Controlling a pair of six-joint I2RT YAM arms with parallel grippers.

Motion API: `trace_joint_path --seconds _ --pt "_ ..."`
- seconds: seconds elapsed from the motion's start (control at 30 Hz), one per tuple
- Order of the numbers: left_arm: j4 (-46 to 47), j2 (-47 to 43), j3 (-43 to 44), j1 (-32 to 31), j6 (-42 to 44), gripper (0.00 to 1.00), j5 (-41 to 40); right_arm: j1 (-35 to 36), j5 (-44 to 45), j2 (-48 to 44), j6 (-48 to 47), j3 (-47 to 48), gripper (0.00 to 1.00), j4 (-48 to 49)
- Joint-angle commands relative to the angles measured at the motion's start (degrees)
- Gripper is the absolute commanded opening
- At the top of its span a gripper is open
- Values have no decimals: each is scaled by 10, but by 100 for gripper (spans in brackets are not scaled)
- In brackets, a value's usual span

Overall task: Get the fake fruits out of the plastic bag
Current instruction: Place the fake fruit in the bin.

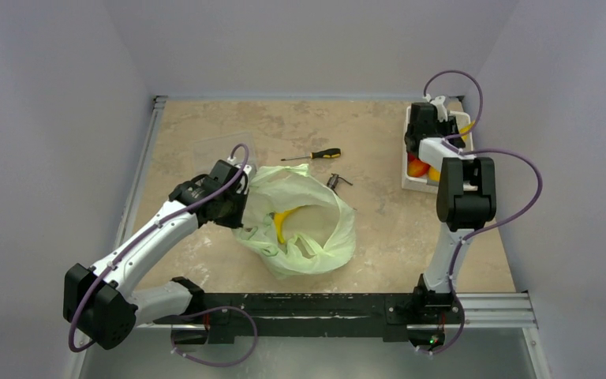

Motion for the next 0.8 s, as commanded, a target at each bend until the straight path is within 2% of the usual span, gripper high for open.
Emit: trace_joint_path --seconds 0.0,0.1,0.2,0.3,0.4,0.53,0.6,0.7,0.77 --pt "9 -5 12 -5 6 0 9 -19 13 7 -97 32 15 71" --pt "8 -6 12 -5 6 0 7 -28 9 29 -94 59 24 42" --pt "7 -5 11 -5 6 0 5 -28 -13 39 -91 66 55 30" --pt "6 -6 11 -5 5 0 3 -28 -10 43 -79 75 73 5" --pt "6 -6 12 -5 5 0 2 -26 -20 32 -67 77 77 -2" --pt "7 -6 12 -5 5 0 2 -14 -41 -9 2 80 77 -73" --pt "7 -5 13 -5 5 0 3 20 -73 -43 36 68 77 -98" --pt "8 -4 13 -6 6 0 4 53 -80 -87 33 25 80 -59" --pt "7 -2 12 -6 6 0 5 70 -105 -113 87 34 80 -110"
